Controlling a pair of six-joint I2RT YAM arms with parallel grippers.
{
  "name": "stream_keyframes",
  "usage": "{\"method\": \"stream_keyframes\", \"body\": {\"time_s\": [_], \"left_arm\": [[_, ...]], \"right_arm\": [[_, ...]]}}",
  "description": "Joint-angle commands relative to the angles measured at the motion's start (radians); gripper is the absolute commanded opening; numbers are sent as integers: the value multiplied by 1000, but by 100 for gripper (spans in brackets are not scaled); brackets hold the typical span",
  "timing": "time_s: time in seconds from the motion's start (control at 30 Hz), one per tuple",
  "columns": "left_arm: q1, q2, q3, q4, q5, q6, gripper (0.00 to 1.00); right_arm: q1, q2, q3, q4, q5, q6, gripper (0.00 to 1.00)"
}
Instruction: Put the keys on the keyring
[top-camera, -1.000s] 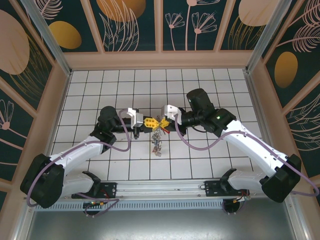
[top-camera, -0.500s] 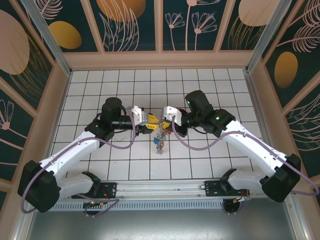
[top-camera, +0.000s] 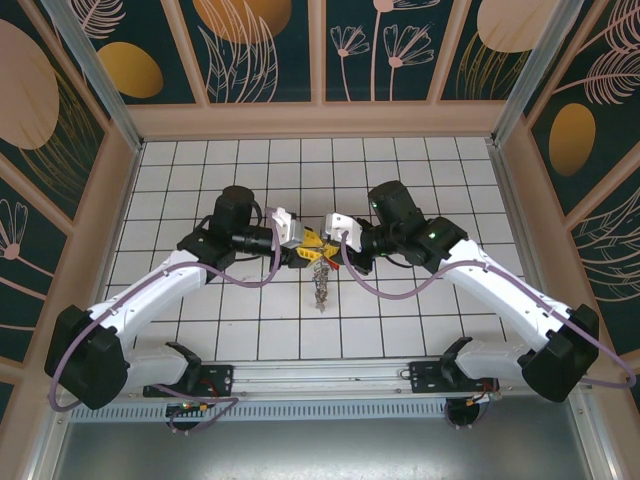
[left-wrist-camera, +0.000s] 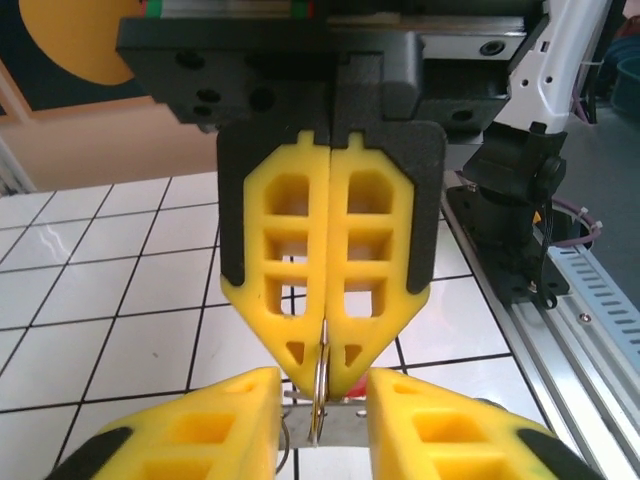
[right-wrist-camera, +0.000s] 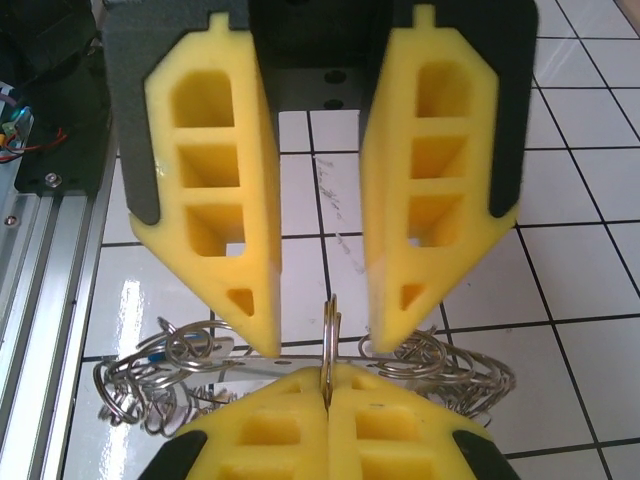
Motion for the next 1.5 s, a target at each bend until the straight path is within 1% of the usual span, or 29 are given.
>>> {"method": "stream_keyframes", "body": {"time_s": [0.0, 0.1, 0.2, 0.27, 0.4, 0.43, 0.47, 0.5, 0.53, 0.6, 0.63, 0.67, 0.73, 0.8, 0.87, 0.97, 1.1, 1.2, 1.33, 1.4, 1.47], "left_arm": [[-11, 4, 25, -17, 64, 14, 24], [-14, 8, 24, -7, 62, 1, 12], [-16, 14, 28, -23, 46, 9, 7], [-18, 24, 35, -52, 54, 23, 0], [-21, 42, 83, -182, 70, 130, 0], [-21, 33, 84, -185, 64, 142, 0], [-20, 18, 76, -162, 68, 128, 0], [-20, 1, 59, -103, 76, 84, 0], [-21, -17, 29, 1, 88, 15, 0], [-21, -41, -20, 191, 138, -118, 0], [-20, -50, -42, 298, 148, -193, 0], [-21, -57, -60, 368, 153, -244, 0], [-21, -69, -76, 452, 148, -298, 0], [-20, -74, -80, 478, 136, -313, 0], [-20, -76, -96, 537, 116, -348, 0], [-21, -79, -144, 697, 86, -443, 0], [-20, -70, -185, 836, 73, -525, 0], [-23, -74, -224, 906, 49, -556, 0], [-25, -77, -285, 1056, -11, -626, 0], [-30, -75, -315, 1121, -55, -653, 0], [-37, -77, -345, 1168, -103, -655, 0]], "right_arm": [[7, -1, 37, 54, -30, 0, 0], [7, -6, 34, 60, -31, -6, 0], [8, -13, 27, 85, -32, -1, 0], [7, -20, 19, 109, -32, 6, 0], [3, -64, -22, 170, -55, 11, 0], [-2, -83, -42, 192, -71, 15, 0], [-10, -97, -58, 206, -87, 19, 3], [-20, -112, -75, 214, -96, 18, 8], [-26, -128, -90, 221, -107, 17, 10], [-41, -147, -106, 239, -134, 33, 12], [-44, -153, -106, 241, -145, 37, 13], [-45, -155, -106, 237, -150, 37, 14], [-49, -159, -107, 222, -154, 32, 20], [-55, -162, -108, 207, -163, 28, 22], [-59, -163, -113, 210, -175, 33, 22], [-58, -158, -116, 219, -194, 44, 21], [-59, -147, -126, 251, -199, 57, 20], [-58, -135, -125, 291, -214, 74, 19], [-58, -120, -134, 341, -235, 106, 19], [-57, -122, -146, 377, -229, 125, 16], [-57, -127, -160, 415, -230, 151, 10]]}}
